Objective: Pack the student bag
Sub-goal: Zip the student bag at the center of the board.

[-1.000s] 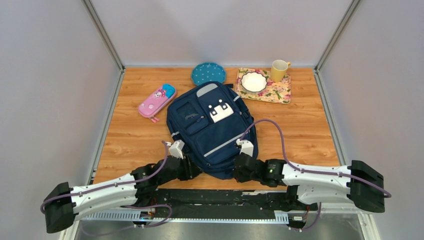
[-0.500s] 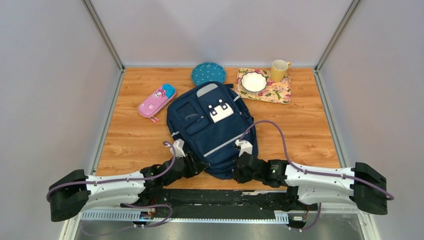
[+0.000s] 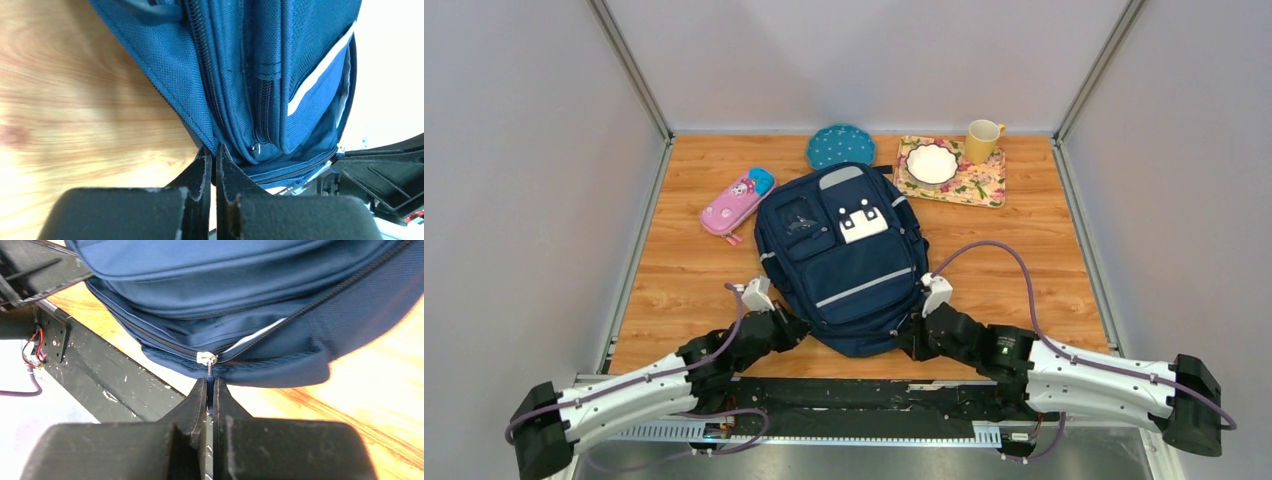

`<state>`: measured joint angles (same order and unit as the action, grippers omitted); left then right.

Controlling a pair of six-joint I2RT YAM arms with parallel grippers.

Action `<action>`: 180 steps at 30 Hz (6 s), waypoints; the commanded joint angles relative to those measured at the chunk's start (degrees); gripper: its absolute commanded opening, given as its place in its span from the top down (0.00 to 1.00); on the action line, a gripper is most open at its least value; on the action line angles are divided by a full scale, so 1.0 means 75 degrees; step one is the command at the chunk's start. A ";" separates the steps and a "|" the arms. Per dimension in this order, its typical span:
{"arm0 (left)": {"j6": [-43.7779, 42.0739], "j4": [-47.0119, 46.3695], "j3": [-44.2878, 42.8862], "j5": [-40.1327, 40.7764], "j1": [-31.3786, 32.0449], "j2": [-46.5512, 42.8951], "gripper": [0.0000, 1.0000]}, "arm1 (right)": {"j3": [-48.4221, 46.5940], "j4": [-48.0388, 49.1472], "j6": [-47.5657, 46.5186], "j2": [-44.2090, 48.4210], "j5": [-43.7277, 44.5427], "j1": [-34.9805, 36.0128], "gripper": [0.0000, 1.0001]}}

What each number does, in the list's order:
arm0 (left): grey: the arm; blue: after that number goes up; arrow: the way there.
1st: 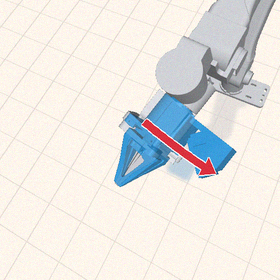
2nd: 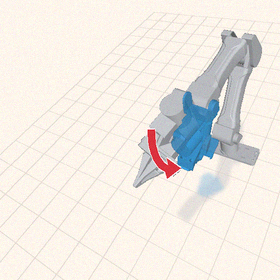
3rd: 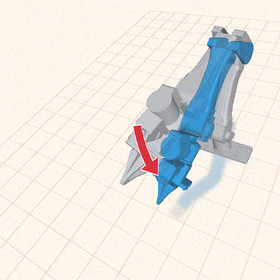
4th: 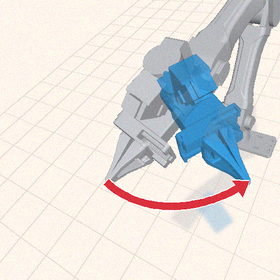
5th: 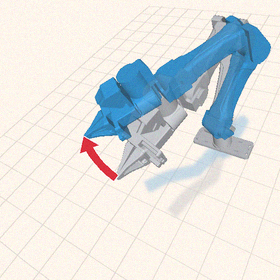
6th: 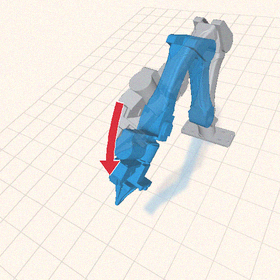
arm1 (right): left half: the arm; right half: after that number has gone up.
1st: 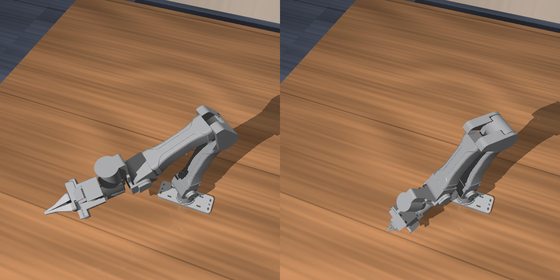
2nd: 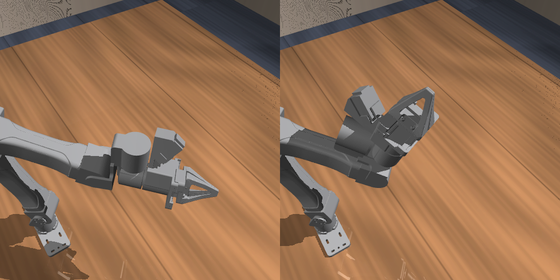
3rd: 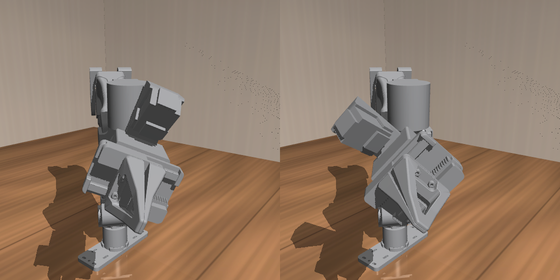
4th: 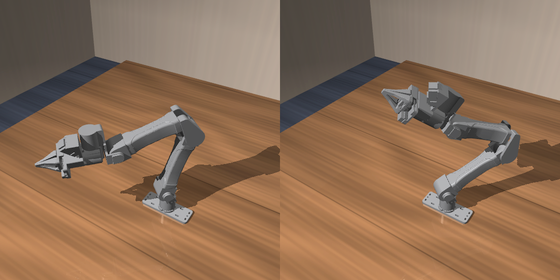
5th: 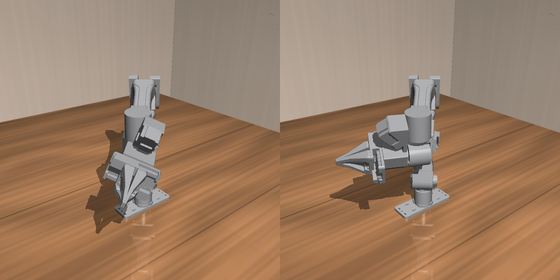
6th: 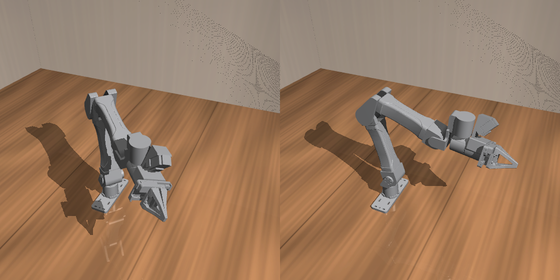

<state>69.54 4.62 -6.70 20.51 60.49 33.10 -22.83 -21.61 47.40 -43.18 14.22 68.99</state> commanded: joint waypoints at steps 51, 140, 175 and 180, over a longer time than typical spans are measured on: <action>-0.9189 -0.1202 -0.3349 -0.2841 0.1368 0.3929 0.25 | 0.0056 0.0654 -0.0812 -0.0020 -0.1509 -0.0574 1.00; -1.1018 0.1271 -0.5600 -0.0930 0.1357 0.5254 0.16 | 0.1286 0.0374 0.0384 0.1257 -0.0830 -0.0797 1.00; -1.2108 -0.2527 -0.3736 0.1976 0.1778 0.6228 1.00 | 0.1239 0.0303 0.0290 0.1327 -0.0689 -0.0808 1.00; -1.1628 -0.1719 -0.3970 0.1742 0.1790 0.5443 1.00 | 0.1181 0.0186 0.0231 0.1491 -0.0584 -0.0808 1.00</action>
<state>-18.37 -9.69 -34.57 27.51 75.00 79.90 -13.80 -17.45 50.46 -33.17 10.07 62.81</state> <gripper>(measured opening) 0.021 0.025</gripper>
